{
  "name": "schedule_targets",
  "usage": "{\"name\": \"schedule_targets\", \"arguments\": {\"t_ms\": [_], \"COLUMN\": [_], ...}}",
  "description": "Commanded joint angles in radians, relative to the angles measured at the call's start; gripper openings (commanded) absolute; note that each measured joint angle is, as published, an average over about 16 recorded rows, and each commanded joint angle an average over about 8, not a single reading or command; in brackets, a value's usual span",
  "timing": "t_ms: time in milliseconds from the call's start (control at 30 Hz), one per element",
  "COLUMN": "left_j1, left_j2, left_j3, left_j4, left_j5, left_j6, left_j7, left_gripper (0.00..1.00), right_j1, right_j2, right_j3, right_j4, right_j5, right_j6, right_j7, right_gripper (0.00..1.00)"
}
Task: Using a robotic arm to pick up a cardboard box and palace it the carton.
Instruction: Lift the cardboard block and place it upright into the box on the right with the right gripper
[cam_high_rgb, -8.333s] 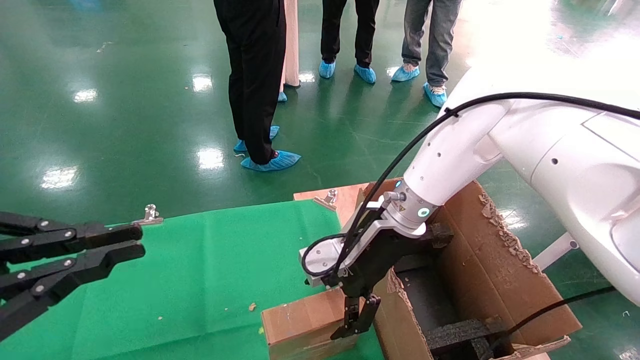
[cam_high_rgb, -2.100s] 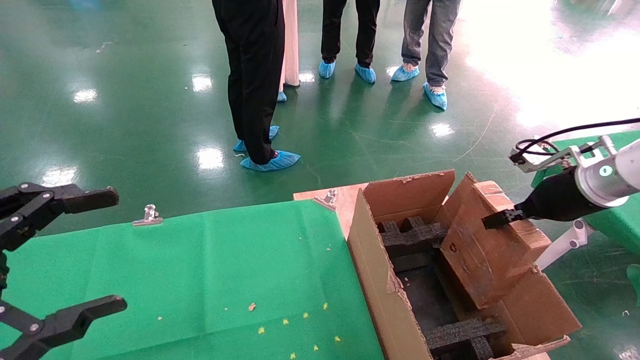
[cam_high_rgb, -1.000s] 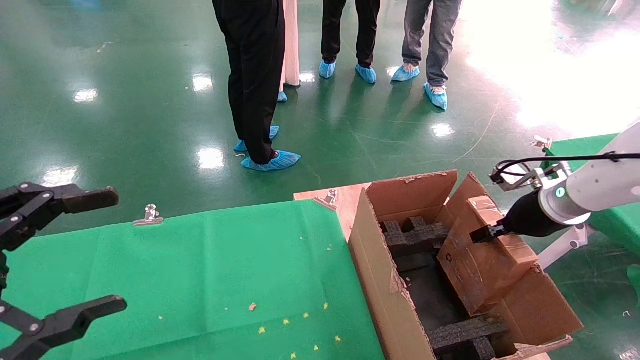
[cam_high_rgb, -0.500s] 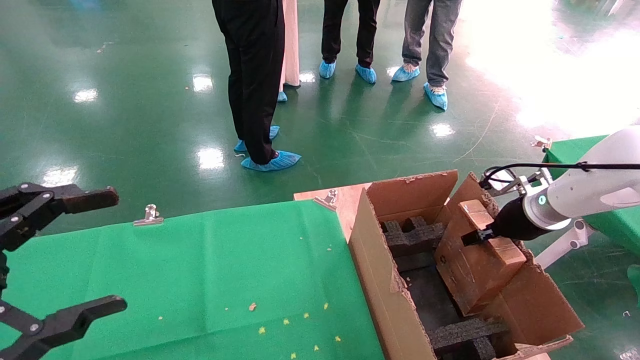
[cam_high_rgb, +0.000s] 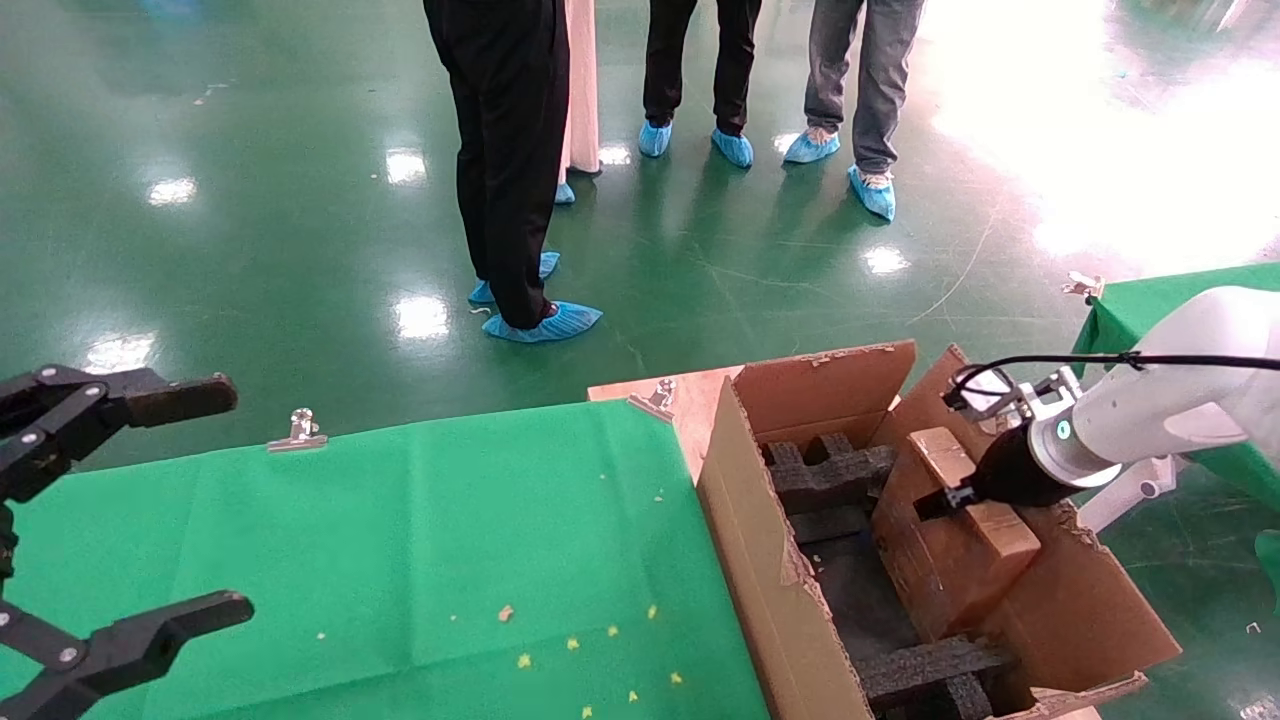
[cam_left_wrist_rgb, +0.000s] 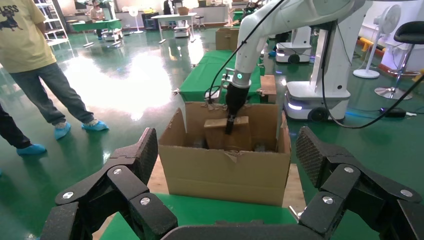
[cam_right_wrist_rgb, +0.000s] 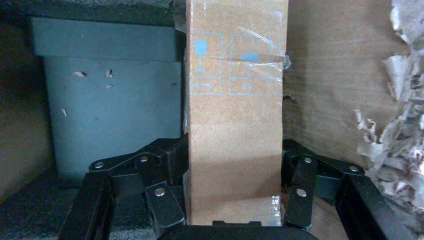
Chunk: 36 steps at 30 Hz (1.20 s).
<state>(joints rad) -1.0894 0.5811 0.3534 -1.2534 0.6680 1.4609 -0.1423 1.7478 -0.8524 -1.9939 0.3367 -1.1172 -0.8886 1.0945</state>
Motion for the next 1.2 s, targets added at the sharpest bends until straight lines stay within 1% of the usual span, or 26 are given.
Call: {"name": "schedule_targets", "arguments": {"t_ms": [33,667,1000,1033,1200], "left_j1": [0.0,0.0,0.0,0.0,0.0], "left_j2": [0.0,0.0,0.0,0.0,0.0], "left_j3": [0.0,0.0,0.0,0.0,0.0], "left_j4": [0.0,0.0,0.0,0.0,0.0], "left_j5": [0.0,0.0,0.0,0.0,0.0], "left_j6": [0.0,0.0,0.0,0.0,0.0], "left_j7": [0.0,0.0,0.0,0.0,0.0], "left_gripper": [1.0,1.0,1.0,1.0,1.0], "right_j1": [-0.011,-0.078,-0.097,-0.098,-0.102], "right_j2": [-0.006,-0.045,-0.065,-0.066,-0.072], "right_j3": [0.003,0.02,0.029,0.03,0.034], "right_j4": [-0.015,-0.129,-0.174,-0.177,-0.19], "right_j5": [0.006,0.045,0.058,0.059,0.064], "right_j6": [-0.005,-0.089,-0.106,-0.107,-0.115], "right_j7": [-0.011,-0.09,-0.121,-0.124,-0.138], "right_gripper": [0.0,0.0,0.0,0.07,0.7]}}
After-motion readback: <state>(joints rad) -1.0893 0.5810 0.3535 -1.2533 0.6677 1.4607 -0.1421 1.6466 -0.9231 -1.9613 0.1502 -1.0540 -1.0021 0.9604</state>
